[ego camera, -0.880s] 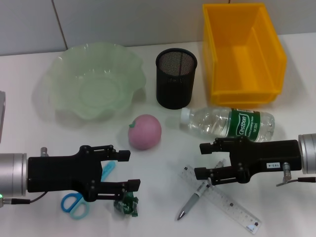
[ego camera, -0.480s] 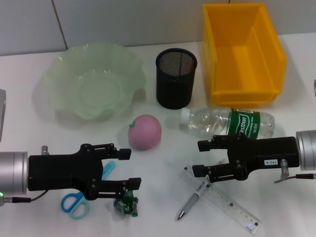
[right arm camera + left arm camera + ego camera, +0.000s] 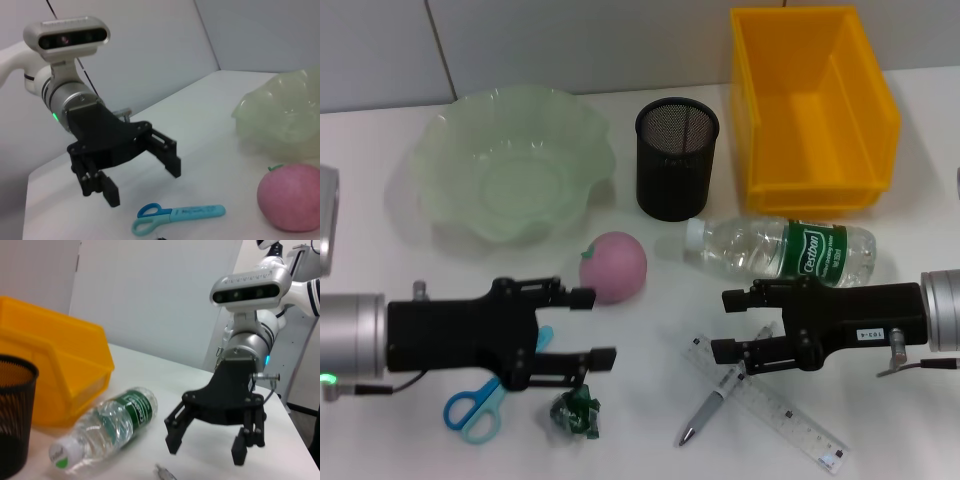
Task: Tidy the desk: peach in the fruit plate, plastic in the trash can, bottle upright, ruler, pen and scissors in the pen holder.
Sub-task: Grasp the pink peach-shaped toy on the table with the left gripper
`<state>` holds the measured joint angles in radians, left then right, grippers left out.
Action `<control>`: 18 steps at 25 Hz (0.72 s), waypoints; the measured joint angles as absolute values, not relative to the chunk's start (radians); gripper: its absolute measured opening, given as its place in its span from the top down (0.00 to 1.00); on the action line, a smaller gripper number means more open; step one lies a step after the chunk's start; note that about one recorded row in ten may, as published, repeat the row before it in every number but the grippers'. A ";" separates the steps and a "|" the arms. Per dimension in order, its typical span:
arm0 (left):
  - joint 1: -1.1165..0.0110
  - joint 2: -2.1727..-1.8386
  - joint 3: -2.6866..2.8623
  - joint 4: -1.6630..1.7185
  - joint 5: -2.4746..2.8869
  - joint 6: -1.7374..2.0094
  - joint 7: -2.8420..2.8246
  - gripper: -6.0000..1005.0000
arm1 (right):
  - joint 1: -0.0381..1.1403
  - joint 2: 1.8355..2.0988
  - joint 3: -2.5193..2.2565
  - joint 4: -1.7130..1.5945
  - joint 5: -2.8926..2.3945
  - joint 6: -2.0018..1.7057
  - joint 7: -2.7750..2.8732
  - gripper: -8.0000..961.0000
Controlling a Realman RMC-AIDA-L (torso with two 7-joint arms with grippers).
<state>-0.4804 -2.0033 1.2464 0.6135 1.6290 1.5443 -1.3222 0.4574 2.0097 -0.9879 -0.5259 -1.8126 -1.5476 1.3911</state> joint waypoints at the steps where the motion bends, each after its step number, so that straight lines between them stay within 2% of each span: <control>1: -0.492 -2.010 1.238 0.622 1.632 1.530 -1.321 0.23 | 0.455 2.010 -0.988 -0.525 -1.813 -1.548 1.394 0.16; 18: -0.589 -2.069 1.239 0.669 1.726 1.244 -1.104 0.23 | 0.440 2.009 -0.973 -0.517 -1.830 -1.545 1.406 0.16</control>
<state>-0.5892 -2.0688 1.2392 0.6694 1.7257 1.2441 -1.1038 0.4396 2.0094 -0.9734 -0.5168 -1.8302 -1.5452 1.4063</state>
